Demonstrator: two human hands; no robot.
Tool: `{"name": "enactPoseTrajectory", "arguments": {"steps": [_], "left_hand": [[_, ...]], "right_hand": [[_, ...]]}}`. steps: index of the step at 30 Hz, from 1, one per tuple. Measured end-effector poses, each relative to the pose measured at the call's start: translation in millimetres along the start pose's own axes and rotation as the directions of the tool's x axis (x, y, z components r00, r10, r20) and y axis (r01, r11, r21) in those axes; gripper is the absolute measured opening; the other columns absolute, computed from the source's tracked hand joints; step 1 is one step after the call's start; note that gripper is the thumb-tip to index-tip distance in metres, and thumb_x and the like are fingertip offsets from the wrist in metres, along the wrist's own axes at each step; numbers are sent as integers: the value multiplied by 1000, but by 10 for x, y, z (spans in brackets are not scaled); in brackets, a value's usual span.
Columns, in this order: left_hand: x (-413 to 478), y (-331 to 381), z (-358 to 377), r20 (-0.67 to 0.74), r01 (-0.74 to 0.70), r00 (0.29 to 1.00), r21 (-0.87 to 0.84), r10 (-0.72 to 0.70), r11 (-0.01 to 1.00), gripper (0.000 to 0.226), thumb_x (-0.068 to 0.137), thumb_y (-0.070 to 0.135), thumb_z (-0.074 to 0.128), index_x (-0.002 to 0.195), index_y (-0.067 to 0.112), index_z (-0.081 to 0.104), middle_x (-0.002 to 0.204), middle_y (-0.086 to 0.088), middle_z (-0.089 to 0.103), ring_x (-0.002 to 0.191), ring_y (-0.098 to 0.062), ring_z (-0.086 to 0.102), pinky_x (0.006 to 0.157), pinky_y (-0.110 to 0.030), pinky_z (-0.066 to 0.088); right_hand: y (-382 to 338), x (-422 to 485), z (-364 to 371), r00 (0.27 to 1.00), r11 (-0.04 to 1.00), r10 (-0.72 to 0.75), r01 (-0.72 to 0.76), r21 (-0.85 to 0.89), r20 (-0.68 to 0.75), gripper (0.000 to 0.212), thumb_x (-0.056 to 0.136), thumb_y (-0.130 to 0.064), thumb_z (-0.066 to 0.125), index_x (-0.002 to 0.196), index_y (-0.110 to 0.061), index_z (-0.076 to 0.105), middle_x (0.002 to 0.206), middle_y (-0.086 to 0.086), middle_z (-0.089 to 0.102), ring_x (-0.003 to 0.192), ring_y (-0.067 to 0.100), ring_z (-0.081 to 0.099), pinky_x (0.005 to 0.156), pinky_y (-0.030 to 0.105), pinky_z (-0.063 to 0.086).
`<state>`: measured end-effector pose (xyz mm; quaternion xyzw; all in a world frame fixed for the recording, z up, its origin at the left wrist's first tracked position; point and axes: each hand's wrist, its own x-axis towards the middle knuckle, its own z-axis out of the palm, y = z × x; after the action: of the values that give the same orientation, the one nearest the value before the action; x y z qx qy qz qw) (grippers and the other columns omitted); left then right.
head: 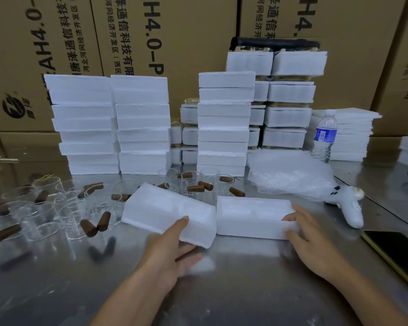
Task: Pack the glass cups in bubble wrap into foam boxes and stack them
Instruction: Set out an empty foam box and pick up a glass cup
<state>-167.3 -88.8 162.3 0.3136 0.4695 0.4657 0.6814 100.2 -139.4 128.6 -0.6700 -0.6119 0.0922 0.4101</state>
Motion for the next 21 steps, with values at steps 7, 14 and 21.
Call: {"name": "enactPoseTrajectory", "arguments": {"steps": [7,14,21], "left_hand": [[-87,93,50,36,167,984,161,-175,973,44,83,40,68,101,4,48,105,-19,58,67,-30,70,42,-33,53],[-116,25,-27,113,31,990,366,-78,930,20,90,22,64,100,6,59,84,-14,64,61,-23,70,50,-30,54],[-68,-119,96,383,-608,672,774,634,176,20,92,29,57,103,41,46,118,21,48,107,5,45,92,-10,35]], "right_hand": [[-43,-23,-1,998,996,58,-56,65,-37,11,93,-34,51,91,-23,53,129,-19,30,115,-13,24,91,13,19],[-2,-23,20,998,998,53,-54,-35,-42,18,91,-37,53,92,-19,47,128,-14,27,105,-4,31,80,14,25],[-41,-44,14,996,999,41,-41,2,-77,20,89,-36,57,103,-26,47,124,-10,36,103,-3,36,78,10,29]]}}
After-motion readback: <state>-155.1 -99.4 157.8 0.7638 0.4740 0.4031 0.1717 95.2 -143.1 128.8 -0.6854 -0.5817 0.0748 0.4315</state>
